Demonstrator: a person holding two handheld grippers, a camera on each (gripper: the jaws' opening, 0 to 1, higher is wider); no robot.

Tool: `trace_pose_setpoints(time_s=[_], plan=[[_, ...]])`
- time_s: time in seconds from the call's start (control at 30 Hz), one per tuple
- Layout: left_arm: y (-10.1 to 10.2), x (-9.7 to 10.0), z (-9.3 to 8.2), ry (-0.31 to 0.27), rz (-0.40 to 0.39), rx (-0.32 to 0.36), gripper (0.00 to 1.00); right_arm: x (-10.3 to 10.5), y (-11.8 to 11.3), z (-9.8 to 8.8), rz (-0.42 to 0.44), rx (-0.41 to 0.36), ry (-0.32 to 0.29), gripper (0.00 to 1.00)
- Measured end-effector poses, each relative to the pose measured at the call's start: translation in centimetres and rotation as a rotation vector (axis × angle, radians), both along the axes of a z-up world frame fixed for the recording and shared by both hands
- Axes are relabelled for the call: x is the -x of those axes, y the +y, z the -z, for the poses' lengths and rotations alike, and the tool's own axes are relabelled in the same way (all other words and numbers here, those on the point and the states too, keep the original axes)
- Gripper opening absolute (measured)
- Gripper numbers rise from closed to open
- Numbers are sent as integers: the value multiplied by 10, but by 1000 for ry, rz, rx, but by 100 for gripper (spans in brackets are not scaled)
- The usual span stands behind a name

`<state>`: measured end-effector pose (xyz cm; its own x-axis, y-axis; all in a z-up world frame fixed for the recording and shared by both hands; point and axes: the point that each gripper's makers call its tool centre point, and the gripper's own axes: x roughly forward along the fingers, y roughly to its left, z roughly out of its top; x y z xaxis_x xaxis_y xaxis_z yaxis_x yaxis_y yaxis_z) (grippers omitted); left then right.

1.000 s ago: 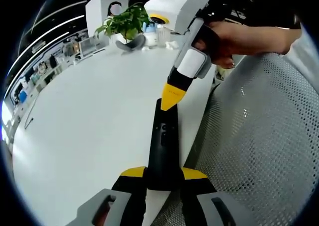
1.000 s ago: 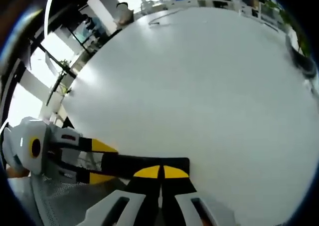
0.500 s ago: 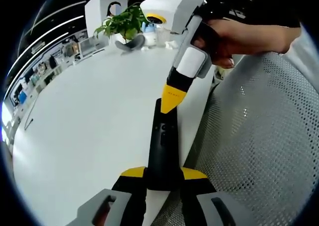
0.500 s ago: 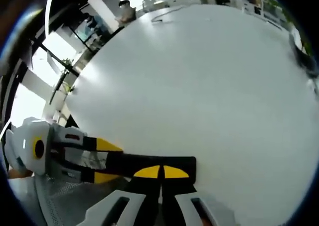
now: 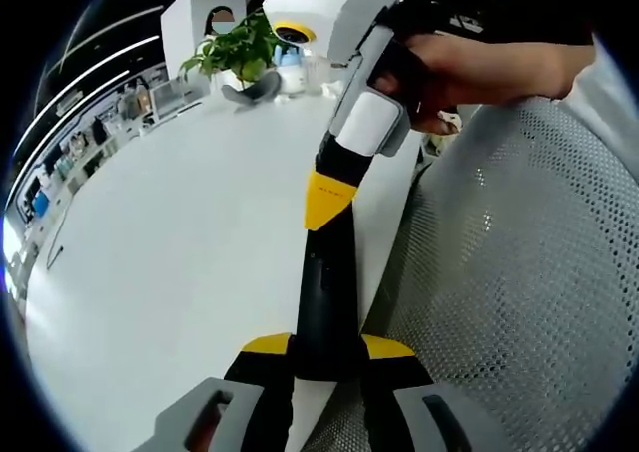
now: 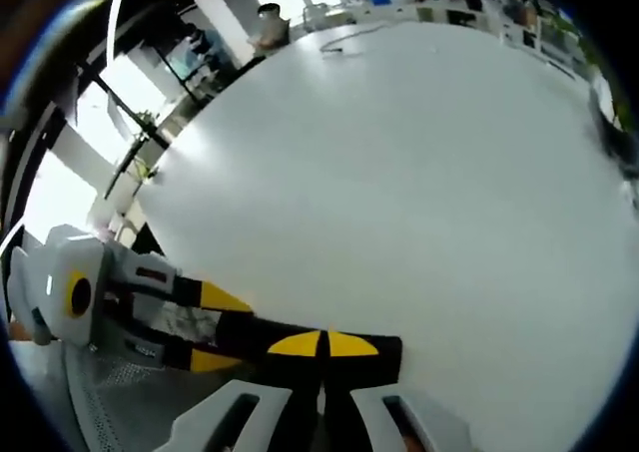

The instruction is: Press the specified remote control buttons in sequence, fully releasing each button before pressing the next.

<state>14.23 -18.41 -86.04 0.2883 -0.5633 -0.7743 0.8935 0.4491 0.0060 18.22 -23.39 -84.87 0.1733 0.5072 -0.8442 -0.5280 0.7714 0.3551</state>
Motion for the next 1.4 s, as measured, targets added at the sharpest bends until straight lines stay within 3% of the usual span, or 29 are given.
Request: trace_pose_setpoints(time_s=[0.4, 1.13, 1.4], plan=[[-1, 0, 0, -4, 2, -1, 25, 1, -3, 2, 68, -31, 53, 0], [-1, 0, 0, -6, 2, 1, 25, -1, -3, 4, 45, -15, 6, 0], [-1, 0, 0, -7, 3, -1, 25, -1, -3, 2, 75, -32, 39, 0]])
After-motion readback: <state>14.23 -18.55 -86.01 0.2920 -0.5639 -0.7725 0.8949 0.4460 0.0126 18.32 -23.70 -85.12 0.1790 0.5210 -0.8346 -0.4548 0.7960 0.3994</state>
